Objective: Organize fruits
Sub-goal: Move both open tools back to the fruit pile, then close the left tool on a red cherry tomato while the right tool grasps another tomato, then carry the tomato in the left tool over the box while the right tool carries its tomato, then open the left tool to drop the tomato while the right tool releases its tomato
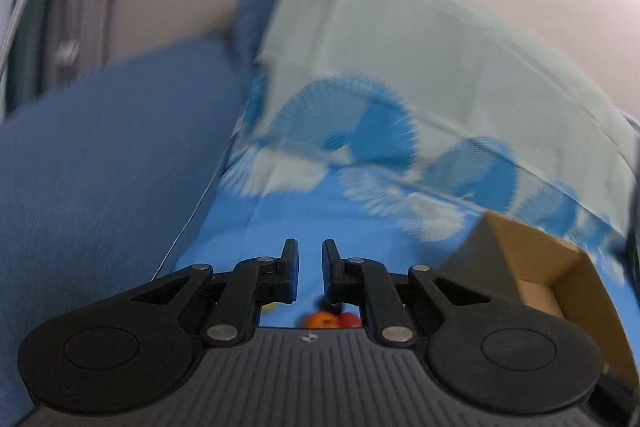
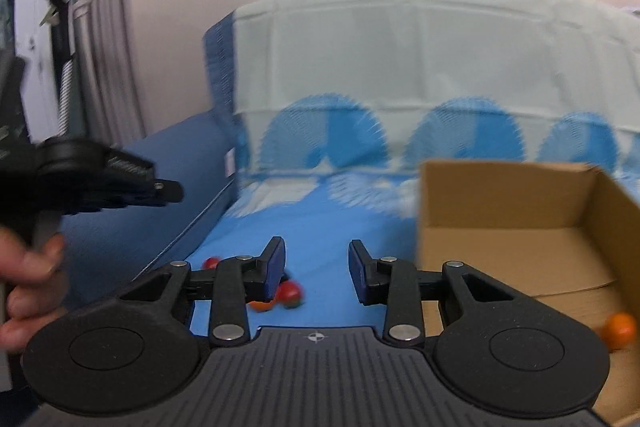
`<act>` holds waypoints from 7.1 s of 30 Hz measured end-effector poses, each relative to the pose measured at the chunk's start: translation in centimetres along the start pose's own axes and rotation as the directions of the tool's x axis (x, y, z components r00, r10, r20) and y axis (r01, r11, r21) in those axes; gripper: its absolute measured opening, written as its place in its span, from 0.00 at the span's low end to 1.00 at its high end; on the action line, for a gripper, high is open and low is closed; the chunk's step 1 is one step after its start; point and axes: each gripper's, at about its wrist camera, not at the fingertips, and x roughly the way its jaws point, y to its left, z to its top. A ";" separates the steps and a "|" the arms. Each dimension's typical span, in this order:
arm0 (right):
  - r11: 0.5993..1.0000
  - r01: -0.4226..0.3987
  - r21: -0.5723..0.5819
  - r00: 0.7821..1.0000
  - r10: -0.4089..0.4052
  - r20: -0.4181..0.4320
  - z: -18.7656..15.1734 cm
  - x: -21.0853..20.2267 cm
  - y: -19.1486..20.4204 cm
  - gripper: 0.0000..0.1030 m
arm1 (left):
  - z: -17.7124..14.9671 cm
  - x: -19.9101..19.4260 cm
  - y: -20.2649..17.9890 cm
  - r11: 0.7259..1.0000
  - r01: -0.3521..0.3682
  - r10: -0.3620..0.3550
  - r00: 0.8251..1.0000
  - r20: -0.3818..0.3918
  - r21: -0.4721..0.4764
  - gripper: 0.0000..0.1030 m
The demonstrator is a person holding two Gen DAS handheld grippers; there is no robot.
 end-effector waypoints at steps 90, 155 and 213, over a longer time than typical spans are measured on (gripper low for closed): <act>0.989 0.151 -0.007 0.983 -0.149 0.106 1.2 -13.2 -11.1 0.30 | -5.2 -4.8 -7.6 0.987 0.129 -0.131 0.991 0.021 0.098 0.33; 0.940 0.340 0.028 0.936 -0.341 0.083 2.7 -11.6 -21.2 0.30 | -13.3 -6.1 -20.2 0.704 0.445 -0.507 0.861 -0.047 0.553 0.33; 0.935 0.354 0.025 0.927 -0.355 0.126 2.7 -10.8 -16.3 0.47 | -13.9 -9.0 -18.1 0.709 0.364 -0.473 0.881 0.024 0.604 0.27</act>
